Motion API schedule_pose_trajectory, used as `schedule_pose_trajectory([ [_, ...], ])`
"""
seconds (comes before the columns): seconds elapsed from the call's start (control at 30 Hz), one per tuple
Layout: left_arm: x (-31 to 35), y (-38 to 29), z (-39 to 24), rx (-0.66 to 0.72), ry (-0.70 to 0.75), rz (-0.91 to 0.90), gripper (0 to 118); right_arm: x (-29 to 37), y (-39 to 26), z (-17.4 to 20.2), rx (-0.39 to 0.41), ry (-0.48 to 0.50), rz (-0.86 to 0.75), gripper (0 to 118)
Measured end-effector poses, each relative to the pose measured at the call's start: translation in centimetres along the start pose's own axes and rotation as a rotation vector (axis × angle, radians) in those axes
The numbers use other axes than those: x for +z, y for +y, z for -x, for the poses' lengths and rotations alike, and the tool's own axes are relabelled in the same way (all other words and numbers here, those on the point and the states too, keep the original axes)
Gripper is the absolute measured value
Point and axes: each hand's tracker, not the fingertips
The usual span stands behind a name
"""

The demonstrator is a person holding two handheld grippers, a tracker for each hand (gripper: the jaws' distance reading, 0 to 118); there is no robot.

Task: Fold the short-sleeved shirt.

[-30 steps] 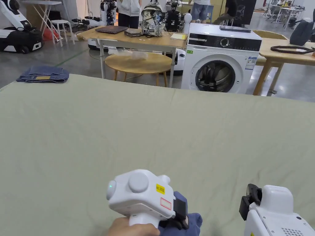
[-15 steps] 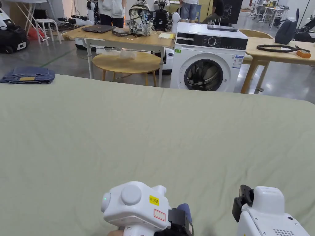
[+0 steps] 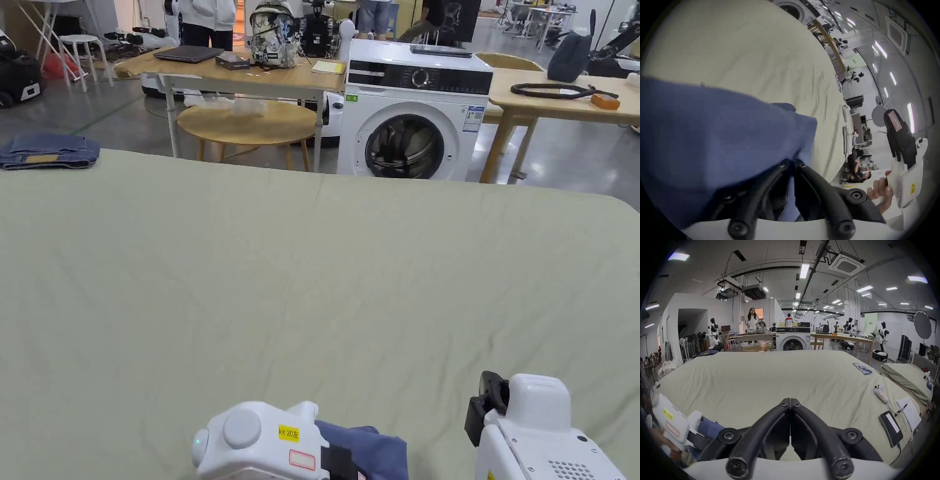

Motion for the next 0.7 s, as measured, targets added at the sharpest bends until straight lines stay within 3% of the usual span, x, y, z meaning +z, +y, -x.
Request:
schedule_pose_trajectory([
  [0.3, 1.1, -0.5, -0.5, -0.081, 0.021, -0.031, 0, -0.1, -0.1, 0.3, 0.001, 0.013, -0.013, 0],
  [0.43, 5.3, -0.1, -2.1, -0.182, 0.0, -0.19, 0, -0.5, 0.4, 0.5, 0.005, 0.012, -0.041, 0],
  [0.7, 12.3, -2.3, -6.9, -0.531, 0.411, -0.724, 0, -1.3, 2.3, 2.0, 0.006, 0.013, -0.115, 0],
])
